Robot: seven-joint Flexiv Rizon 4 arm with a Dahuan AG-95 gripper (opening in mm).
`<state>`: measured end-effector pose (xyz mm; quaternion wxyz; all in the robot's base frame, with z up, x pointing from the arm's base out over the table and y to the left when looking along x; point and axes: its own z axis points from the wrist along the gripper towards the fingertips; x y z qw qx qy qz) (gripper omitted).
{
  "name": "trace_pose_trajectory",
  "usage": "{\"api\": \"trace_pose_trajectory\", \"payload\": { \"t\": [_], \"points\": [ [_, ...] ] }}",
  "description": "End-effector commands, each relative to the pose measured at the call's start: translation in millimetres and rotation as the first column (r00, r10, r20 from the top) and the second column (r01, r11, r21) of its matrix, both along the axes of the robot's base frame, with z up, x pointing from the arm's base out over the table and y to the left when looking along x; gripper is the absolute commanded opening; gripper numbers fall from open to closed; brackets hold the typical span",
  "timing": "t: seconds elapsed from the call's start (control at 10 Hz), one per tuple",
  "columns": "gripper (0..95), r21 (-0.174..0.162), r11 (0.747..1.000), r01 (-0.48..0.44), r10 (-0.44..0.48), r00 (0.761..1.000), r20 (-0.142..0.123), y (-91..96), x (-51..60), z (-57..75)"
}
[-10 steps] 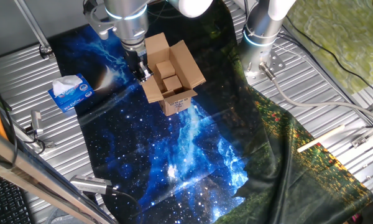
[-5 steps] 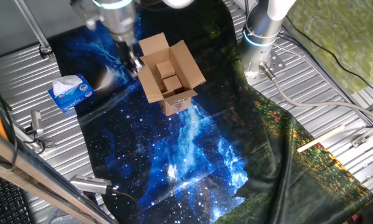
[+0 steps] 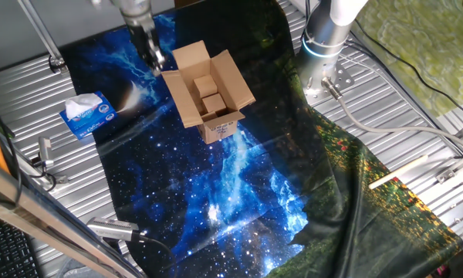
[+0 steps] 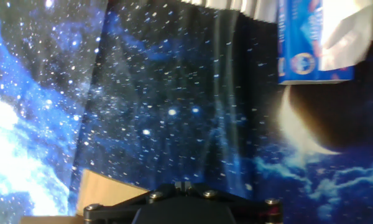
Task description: Cover the box
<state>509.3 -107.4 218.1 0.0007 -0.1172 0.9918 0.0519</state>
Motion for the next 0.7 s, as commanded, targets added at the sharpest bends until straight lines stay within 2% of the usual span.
{"api": "trace_pose_trajectory", "payload": {
  "t": [0.1, 0.3, 0.6, 0.7],
  "points": [
    [0.0, 0.008, 1.000, 0.001, -0.001, 1.000, -0.007, -8.5, -5.5, 3.4],
    [0.0, 0.028, 1.000, -0.007, 0.007, 1.000, -0.013, -16.9, -11.7, 3.7],
    [0.0, 0.044, 0.999, -0.026, 0.028, 0.999, -0.025, -34.3, -28.3, 2.4],
    [19.0, 0.049, 0.998, -0.028, 0.029, 0.999, -0.029, -33.9, -30.8, 0.8]
  ]
}}
